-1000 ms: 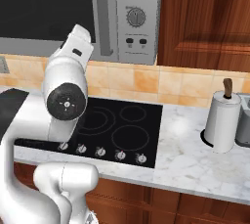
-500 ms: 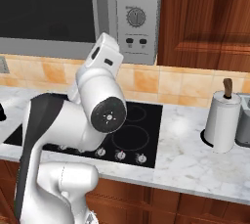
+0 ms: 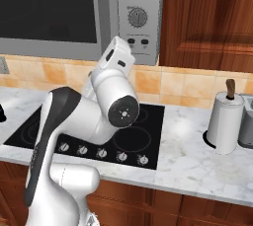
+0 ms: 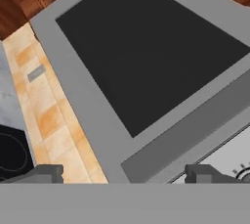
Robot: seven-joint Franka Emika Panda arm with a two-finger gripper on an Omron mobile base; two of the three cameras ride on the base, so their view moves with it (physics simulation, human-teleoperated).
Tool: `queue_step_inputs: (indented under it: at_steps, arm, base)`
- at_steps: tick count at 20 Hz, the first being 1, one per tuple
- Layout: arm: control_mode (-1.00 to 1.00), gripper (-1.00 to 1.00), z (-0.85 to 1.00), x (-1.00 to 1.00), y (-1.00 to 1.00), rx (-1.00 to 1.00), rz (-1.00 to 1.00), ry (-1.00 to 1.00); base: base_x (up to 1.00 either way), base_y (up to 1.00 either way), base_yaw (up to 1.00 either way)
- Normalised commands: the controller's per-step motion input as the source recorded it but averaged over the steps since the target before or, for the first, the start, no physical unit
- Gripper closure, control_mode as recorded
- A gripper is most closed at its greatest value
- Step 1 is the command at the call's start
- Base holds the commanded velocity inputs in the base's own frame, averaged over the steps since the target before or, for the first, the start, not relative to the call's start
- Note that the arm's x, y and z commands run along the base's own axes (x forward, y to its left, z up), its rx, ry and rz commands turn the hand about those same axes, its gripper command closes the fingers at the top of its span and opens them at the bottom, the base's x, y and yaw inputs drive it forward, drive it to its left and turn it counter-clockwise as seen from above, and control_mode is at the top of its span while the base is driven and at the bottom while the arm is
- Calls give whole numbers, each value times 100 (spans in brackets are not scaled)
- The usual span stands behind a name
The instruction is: Place the microwavable item in the microwave. Then, close the microwave door and press the start button.
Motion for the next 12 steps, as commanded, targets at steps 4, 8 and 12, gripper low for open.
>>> queue_step_inputs:
  at_steps: [4,8,12]
  arm:
    - [-100,-100,0,4,-37,0,0,0]
    - [-100,-100,0,25,-3,0,0,0]
    - [-100,-100,-11,35,0,0,0,0]
  base:
    - [0,0,0]
    - [0,0,0]
    - [0,0,0]
